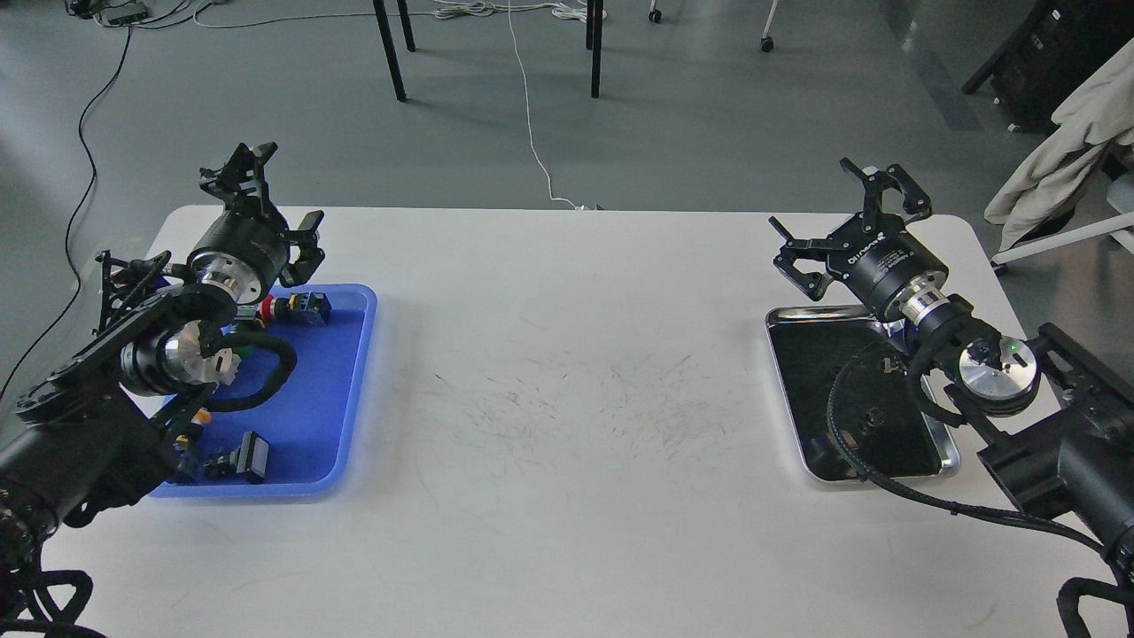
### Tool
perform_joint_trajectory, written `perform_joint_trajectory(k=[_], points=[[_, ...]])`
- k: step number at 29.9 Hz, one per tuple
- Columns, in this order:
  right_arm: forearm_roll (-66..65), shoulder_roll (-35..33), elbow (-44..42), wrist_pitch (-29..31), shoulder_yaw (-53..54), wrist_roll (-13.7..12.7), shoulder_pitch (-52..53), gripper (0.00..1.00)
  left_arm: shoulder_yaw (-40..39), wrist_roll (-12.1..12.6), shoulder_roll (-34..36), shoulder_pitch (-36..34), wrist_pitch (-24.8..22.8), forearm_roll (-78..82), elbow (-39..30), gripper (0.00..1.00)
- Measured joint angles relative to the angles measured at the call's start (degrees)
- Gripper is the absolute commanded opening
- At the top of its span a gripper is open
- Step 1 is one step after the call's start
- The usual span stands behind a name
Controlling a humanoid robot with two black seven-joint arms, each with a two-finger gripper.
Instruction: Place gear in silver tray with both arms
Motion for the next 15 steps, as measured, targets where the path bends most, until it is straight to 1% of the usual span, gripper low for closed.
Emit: perform_joint_trajectory(k=[4,8,11,15], points=[[0.0,0.0,0.1,0.0,-0.1,0.0,-0.2,0.99,-2.3,-0.2,-1.0,0.0,-0.5,-0.3,0.5,0.98],[0.0,0.0,0.6,0.6,0.0,0.0,-0.6,0.99,-4.4,0.4,-1.7,-1.0,-1.0,-0.4,3.7,0.98],[0.0,-0.2,0.8,1.8,0.1,0.0,-0.9,0.99,-4.7,1.0,-1.8,-2.0,-3.4,-0.5,6.0,0.98],[0.0,-0.6,1.1,2.8,0.5,0.0,-1.1,0.99,-4.7,1.3,-1.8,-2.4,-5.7,-0.6,6.7,0.98]])
